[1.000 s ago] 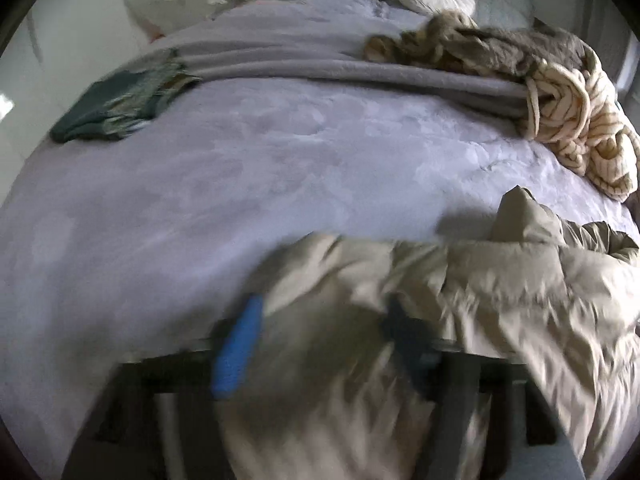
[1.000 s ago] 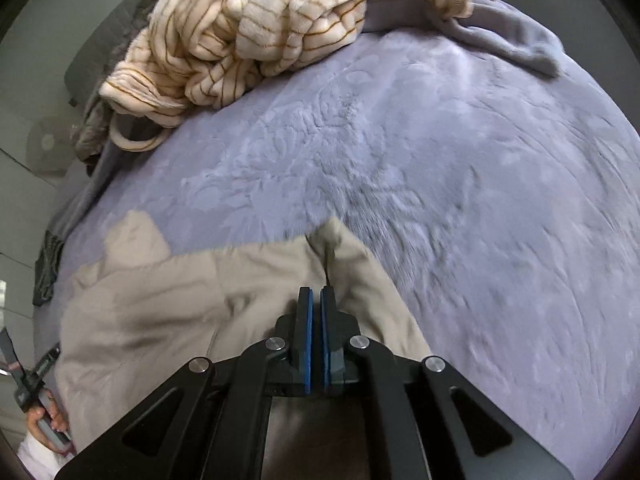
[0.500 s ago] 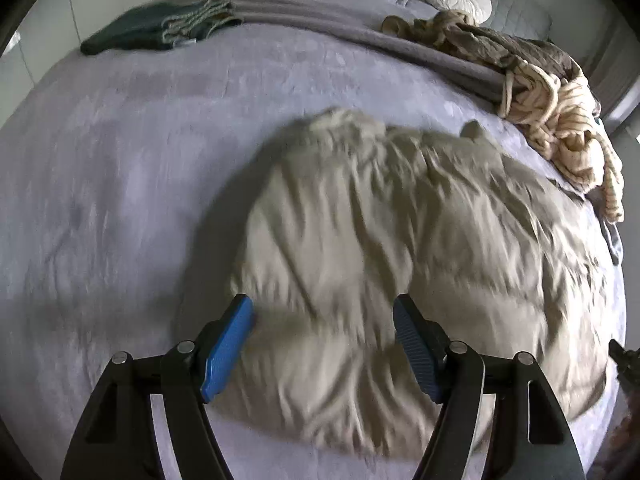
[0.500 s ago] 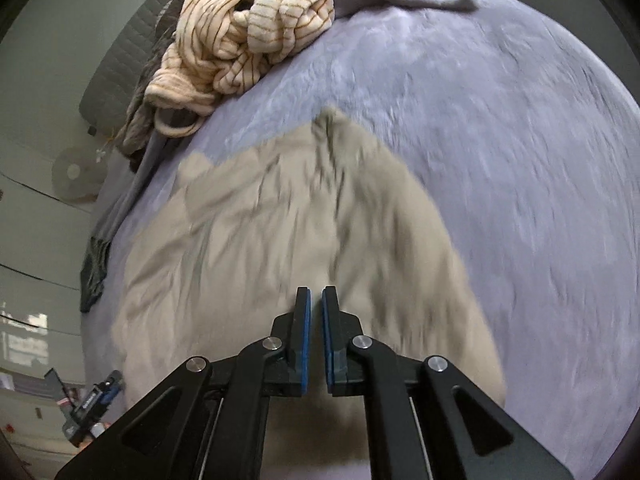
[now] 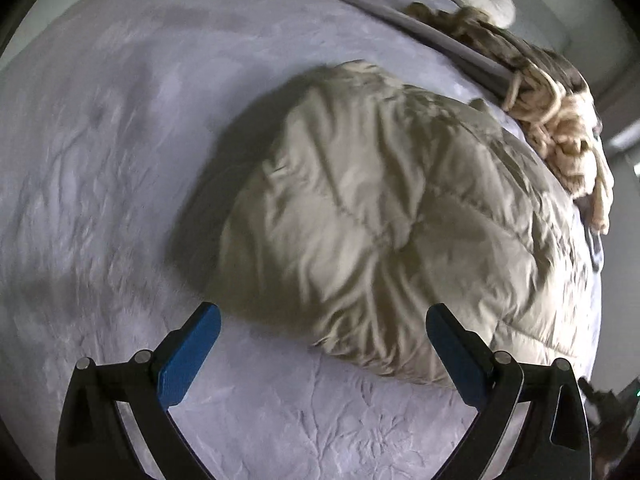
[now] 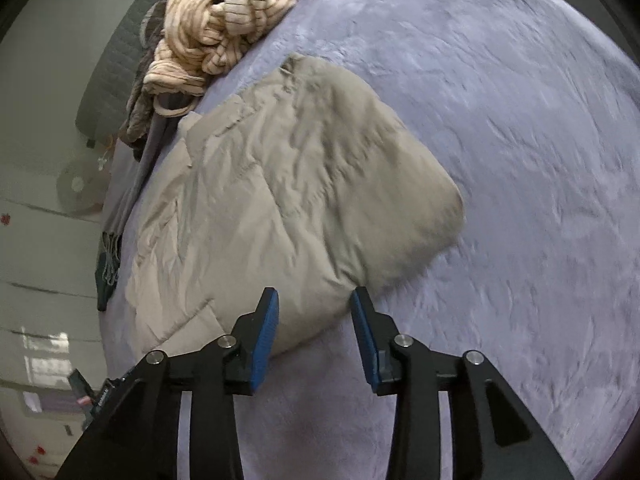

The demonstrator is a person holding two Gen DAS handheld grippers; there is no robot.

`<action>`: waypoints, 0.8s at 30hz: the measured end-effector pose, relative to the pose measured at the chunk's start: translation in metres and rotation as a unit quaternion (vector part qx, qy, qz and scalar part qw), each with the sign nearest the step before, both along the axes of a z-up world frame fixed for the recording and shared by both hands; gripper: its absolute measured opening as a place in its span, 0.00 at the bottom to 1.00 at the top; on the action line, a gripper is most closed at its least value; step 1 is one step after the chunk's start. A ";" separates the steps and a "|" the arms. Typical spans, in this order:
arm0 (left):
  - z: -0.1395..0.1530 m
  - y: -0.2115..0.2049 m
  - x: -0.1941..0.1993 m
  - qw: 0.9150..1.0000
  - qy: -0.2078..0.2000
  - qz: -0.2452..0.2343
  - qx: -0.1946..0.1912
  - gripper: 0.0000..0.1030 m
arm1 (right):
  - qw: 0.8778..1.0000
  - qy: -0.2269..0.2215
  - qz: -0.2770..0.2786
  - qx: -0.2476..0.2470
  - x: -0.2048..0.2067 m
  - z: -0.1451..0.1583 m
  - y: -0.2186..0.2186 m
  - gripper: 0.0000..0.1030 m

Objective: Fold large clothes

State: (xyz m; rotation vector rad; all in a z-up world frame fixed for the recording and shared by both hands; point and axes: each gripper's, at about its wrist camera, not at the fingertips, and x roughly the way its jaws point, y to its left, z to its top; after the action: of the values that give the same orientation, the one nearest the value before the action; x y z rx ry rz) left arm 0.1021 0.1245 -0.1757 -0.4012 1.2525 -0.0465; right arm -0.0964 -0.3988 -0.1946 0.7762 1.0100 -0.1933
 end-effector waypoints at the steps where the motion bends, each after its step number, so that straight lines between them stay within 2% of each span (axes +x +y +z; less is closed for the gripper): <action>1: -0.005 0.005 -0.002 1.000 0.007 0.006 -0.017 1.00 | 1.000 0.000 -0.005 0.010 -0.002 -0.003 -0.001 0.51; 3: -0.014 0.010 -0.004 0.998 0.021 0.006 -0.061 1.00 | 1.000 -0.003 -0.016 0.025 -0.005 -0.011 -0.003 0.61; 6: -0.028 0.018 -0.010 0.991 0.034 0.019 -0.128 1.00 | 0.998 -0.017 -0.029 0.053 -0.005 -0.022 -0.005 0.83; 9: -0.044 0.022 -0.013 0.980 0.042 0.039 -0.191 1.00 | 0.991 -0.038 -0.053 0.118 -0.002 -0.038 -0.010 0.83; 10: -0.047 0.022 -0.013 0.978 0.043 0.042 -0.201 1.00 | 0.988 -0.044 -0.062 0.136 0.000 -0.042 -0.011 0.83; 11: -0.052 0.021 -0.011 0.975 0.043 0.047 -0.211 1.00 | 0.983 -0.054 -0.072 0.158 0.002 -0.047 -0.012 0.88; 13: -0.055 0.016 -0.003 0.974 0.038 0.050 -0.217 1.00 | 0.976 -0.068 -0.083 0.192 0.008 -0.054 -0.013 1.00; 15: -0.054 0.010 0.008 0.974 0.028 0.046 -0.218 1.00 | 0.971 -0.079 -0.083 0.211 0.018 -0.058 -0.010 1.00; 17: -0.054 0.002 0.019 0.976 0.022 0.041 -0.214 1.00 | 0.971 -0.077 -0.074 0.212 0.030 -0.060 -0.007 1.00; 21: -0.065 -0.007 0.035 0.976 0.028 0.047 -0.212 1.00 | 0.972 -0.074 -0.058 0.216 0.047 -0.065 0.000 1.00; 24: -0.069 -0.011 0.046 0.976 0.029 0.057 -0.206 1.00 | 0.967 -0.076 -0.066 0.234 0.058 -0.075 0.000 1.00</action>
State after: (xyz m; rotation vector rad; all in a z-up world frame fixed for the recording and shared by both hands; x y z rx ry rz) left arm 0.1476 0.1135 -0.2452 -0.8377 1.2737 -0.2008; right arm -0.0381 -0.3984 -0.2699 1.2712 0.8670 -0.0061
